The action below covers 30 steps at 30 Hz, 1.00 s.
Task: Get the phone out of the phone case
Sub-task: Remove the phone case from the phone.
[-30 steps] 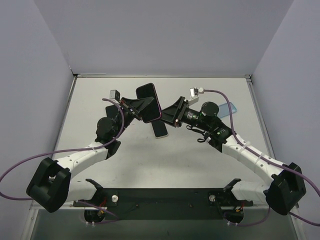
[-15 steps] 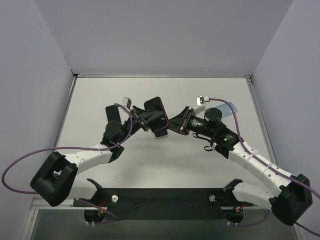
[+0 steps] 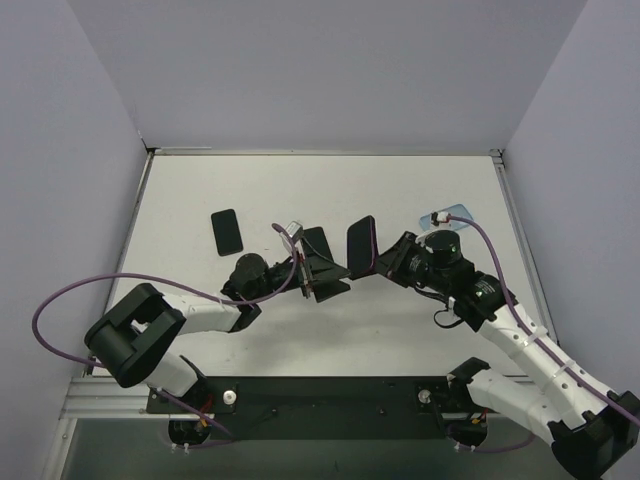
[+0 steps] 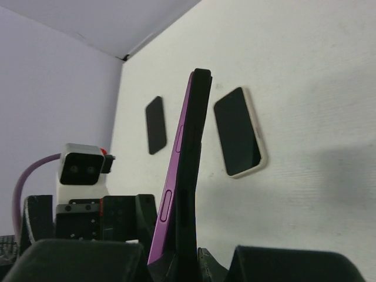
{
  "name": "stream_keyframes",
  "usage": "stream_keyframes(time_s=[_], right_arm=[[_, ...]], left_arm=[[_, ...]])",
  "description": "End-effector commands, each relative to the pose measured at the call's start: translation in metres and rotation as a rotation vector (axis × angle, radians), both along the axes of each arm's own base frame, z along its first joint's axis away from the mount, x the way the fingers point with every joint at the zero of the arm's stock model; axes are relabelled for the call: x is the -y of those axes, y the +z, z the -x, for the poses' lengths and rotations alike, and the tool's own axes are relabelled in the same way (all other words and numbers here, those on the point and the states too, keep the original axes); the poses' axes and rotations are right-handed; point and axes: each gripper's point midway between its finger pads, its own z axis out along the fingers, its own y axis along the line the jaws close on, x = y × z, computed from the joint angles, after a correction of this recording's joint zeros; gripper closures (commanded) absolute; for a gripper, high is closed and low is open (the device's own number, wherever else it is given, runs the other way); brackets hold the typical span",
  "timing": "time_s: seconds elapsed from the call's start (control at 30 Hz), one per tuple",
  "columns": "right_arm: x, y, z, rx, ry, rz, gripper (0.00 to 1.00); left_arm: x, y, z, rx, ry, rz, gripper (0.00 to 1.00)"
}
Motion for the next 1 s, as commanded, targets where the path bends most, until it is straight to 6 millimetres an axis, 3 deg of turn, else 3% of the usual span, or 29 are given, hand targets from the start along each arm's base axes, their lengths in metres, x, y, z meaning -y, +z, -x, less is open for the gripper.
stream_keyframes(time_s=[0.0, 0.17, 0.23, 0.37, 0.63, 0.7, 0.83, 0.97], right_arm=[[0.026, -0.005, -0.003, 0.023, 0.014, 0.261, 1.0], [0.055, -0.052, 0.012, -0.045, 0.038, 0.725, 1.0], [0.052, -0.059, 0.017, -0.058, 0.066, 0.793, 1.0], [0.047, -0.099, 0.029, -0.12, 0.12, 0.929, 1.0], [0.037, -0.143, 0.045, -0.158, 0.17, 0.981, 1.0], [0.035, -0.15, 0.047, -0.162, 0.182, 0.971, 0.94], [0.028, -0.166, 0.044, -0.137, 0.172, 0.927, 0.88], [0.036, -0.181, 0.037, -0.098, 0.097, 0.924, 0.88]], left_arm=[[-0.003, -0.005, 0.011, 0.043, -0.036, 0.023, 0.07], [-0.006, -0.021, 0.01, 0.007, -0.011, -0.026, 0.07], [-0.007, -0.025, 0.009, 0.013, -0.002, -0.05, 0.07], [-0.011, -0.041, 0.005, -0.007, 0.02, -0.12, 0.06], [-0.033, -0.068, -0.005, -0.037, 0.076, -0.217, 0.06], [-0.034, -0.077, -0.005, -0.031, 0.075, -0.285, 0.06], [-0.035, -0.08, -0.008, -0.023, 0.083, -0.333, 0.06], [-0.036, -0.087, -0.006, -0.039, 0.081, -0.338, 0.06]])
